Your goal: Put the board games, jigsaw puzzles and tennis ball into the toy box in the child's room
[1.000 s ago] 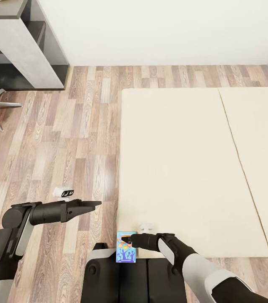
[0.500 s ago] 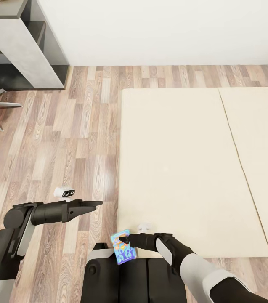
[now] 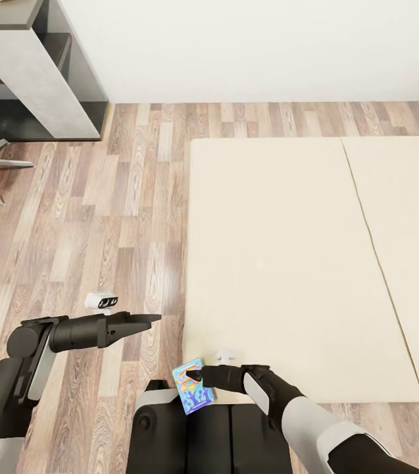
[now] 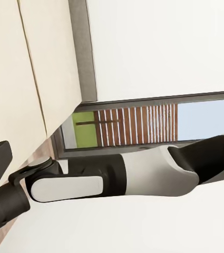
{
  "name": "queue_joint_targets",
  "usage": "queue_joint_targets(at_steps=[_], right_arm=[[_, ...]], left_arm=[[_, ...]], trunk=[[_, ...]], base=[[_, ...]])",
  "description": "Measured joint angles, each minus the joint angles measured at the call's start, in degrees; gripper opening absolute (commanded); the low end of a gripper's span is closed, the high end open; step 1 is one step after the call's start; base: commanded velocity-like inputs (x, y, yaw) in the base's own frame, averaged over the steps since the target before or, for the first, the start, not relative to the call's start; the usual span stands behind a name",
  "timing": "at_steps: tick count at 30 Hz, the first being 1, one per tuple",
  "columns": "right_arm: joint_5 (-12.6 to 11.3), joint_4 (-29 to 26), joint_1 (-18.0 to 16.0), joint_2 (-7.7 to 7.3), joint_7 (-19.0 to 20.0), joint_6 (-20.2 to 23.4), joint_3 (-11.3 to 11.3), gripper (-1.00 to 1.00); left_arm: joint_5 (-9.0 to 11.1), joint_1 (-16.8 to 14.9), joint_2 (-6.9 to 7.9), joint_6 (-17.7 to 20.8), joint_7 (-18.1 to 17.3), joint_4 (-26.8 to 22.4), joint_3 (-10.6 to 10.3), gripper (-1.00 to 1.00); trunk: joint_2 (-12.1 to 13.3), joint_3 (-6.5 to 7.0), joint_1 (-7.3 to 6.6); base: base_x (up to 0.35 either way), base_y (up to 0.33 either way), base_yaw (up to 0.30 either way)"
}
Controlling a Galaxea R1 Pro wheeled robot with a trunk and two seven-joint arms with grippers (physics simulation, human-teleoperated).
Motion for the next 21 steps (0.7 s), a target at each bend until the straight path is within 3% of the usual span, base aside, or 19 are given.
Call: queue_joint_targets(at_steps=[21], right_arm=[[0.0, 0.0, 0.0, 0.0, 0.0, 0.2, 0.1, 1.0]], left_arm=[[0.0, 0.0, -0.02, 0.0, 0.0, 0.0, 0.0, 1.0]], trunk=[[0.0, 0.0, 0.0]], base=[[0.0, 0.0, 0.0]])
